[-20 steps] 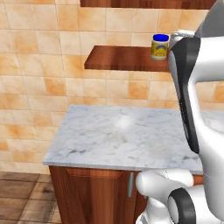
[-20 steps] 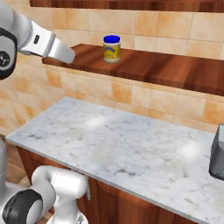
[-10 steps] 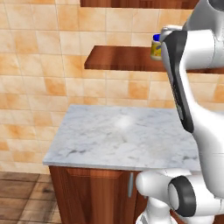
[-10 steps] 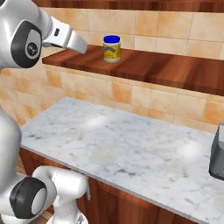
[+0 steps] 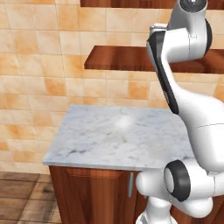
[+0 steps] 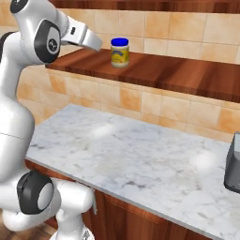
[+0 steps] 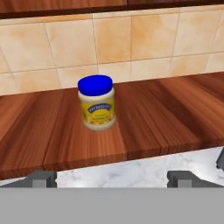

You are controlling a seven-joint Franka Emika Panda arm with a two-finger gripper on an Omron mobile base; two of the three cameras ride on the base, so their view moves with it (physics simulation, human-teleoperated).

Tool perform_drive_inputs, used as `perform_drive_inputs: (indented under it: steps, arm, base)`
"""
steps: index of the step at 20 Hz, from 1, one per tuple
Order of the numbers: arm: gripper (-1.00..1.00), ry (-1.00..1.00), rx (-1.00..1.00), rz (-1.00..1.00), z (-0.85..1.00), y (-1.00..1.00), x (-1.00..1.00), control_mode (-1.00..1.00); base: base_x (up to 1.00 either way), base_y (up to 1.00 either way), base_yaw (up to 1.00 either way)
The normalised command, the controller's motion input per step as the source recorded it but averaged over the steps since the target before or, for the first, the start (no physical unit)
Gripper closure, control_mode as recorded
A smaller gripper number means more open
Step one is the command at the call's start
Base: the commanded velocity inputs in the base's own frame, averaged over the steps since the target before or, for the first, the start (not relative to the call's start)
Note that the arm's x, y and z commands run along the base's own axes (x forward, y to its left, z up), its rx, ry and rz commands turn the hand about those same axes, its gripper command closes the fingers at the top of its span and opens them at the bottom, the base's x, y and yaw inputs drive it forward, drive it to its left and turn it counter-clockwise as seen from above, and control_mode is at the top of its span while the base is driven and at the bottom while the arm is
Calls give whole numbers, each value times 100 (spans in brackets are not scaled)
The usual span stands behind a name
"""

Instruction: Move the mayonnaise and syrup bottle from the cabinet to the dining counter.

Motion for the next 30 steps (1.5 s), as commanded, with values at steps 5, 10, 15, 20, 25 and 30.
perform_drive_inputs:
  steps: [5,10,15,20,25,30]
  arm:
    - [-100,0,0,-4,0,-21,66,-100]
    - [-100,0,0,-3,0,-22,58,-100]
    - [-100,0,0,0,0,-4,58,-100]
    - [-100,1,0,0,-2,-9,44,-100]
    - [-100,0,0,0,-5,-10,29,-100]
    - [-100,0,0,0,-11,-5,25,-100]
  base:
    - [0,0,0]
    - [0,0,0]
    - [0,0,0]
    - [0,0,0]
    - [0,0,0]
    - [0,0,0]
